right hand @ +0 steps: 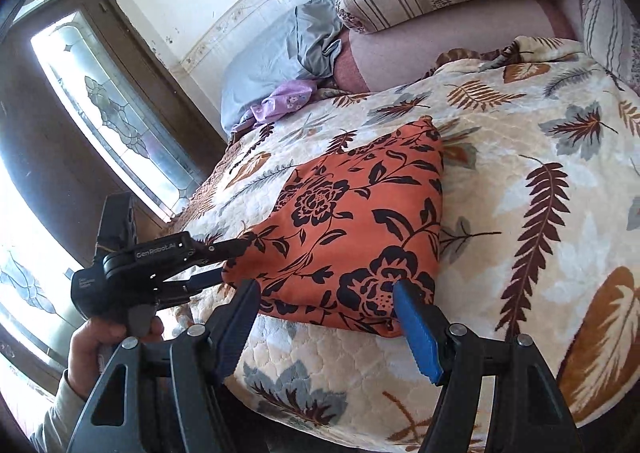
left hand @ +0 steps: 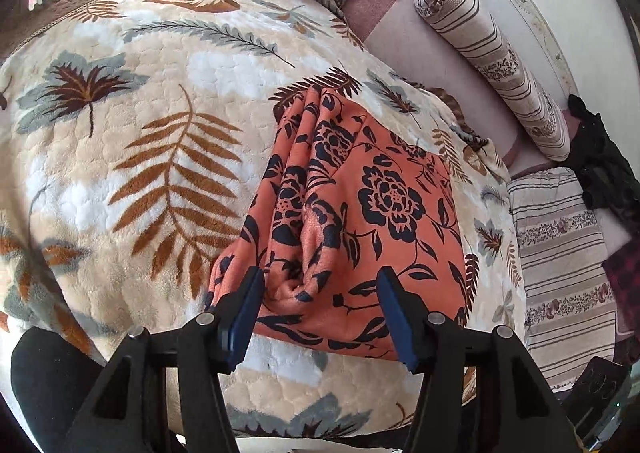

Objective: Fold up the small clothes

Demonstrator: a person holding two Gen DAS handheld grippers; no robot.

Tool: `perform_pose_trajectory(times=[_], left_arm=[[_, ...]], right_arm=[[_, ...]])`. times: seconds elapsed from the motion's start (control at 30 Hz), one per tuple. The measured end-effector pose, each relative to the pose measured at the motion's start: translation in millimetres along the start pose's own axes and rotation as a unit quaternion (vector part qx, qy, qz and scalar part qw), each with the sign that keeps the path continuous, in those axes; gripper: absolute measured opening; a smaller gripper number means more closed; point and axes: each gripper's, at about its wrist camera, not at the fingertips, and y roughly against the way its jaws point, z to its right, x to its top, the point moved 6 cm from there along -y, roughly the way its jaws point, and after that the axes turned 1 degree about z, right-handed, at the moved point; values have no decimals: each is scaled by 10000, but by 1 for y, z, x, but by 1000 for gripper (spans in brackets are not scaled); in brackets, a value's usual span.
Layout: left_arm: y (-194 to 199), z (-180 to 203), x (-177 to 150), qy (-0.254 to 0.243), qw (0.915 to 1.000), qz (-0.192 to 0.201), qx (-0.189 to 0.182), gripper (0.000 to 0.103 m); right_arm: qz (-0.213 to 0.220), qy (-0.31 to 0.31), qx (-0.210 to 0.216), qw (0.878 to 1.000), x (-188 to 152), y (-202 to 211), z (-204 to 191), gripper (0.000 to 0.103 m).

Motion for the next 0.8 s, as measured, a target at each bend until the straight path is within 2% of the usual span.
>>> perform_pose_trajectory(times=[0.1, 0.27, 0.33, 0.37, 0.43, 0.6, 0.67, 0.73, 0.77, 0.8], left_arm=[[-10, -2, -4, -100, 9997, -132, 183, 59], [-31, -6, -4, 76, 9990, -421, 148, 57], [-32, -6, -3, 82, 9990, -426, 133, 41], [-31, -4, -1, 5, 9991, -411, 112, 21], [-27, 0, 2, -163, 9993, -328, 24, 14], [13, 19, 23, -597, 9976, 330, -119, 12], [14, 10, 24, -695, 9967, 417, 19, 12], [-6, -17, 18, -412, 9989, 129, 205, 12], [-21, -31, 11, -191, 9996, -170, 156, 13], [-31, -41, 5, -86, 9995, -298, 109, 13]], right_arm=[[-5, -24, -29, 10000, 3, -1, 5, 72], [-48, 45, -60, 10000, 8, -5, 7, 72], [-65, 66, -96, 9999, 10, -8, 9, 72], [-81, 64, -113, 9999, 10, -10, 10, 72], [-123, 62, -146, 9998, 12, -15, 12, 72], [-196, 102, -285, 9994, 24, -25, 17, 72], [-179, 144, -312, 9992, 31, -27, 16, 72], [-197, 143, -302, 9992, 35, -30, 15, 72], [-249, 137, -319, 9991, 37, -34, 15, 72], [-301, 153, -333, 9989, 37, -37, 15, 72]])
